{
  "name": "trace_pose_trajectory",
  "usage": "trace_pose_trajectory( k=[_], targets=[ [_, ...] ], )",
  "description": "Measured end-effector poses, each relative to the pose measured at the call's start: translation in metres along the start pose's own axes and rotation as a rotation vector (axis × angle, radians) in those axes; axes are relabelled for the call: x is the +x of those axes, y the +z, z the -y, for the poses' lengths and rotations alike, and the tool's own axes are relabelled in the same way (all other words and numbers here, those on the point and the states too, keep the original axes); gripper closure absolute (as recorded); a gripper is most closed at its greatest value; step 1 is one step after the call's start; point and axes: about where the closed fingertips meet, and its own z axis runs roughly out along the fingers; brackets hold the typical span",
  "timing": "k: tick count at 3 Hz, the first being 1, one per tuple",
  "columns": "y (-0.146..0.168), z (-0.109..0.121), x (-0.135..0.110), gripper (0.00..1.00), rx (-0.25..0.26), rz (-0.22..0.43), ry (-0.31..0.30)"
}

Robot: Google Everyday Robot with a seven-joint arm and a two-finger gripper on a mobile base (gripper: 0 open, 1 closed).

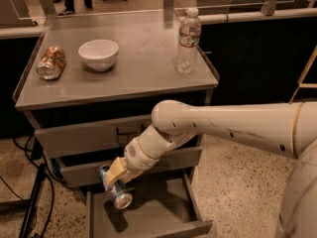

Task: Place redbull can into bottom drawer

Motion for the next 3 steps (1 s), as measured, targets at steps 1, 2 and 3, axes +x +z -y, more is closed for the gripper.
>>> trace_pose_trajectory(
  k=[1, 2, 3],
  targets=[
    [0.017, 0.008, 0.0, 1.0, -0.028, -0.027, 0.018],
    [0.046, 0.036, -0.001, 1.0, -0.03, -0.057, 0.073],
    [0.066, 0.061, -0.002, 1.0, -0.033, -0.07, 0.13]
  ],
)
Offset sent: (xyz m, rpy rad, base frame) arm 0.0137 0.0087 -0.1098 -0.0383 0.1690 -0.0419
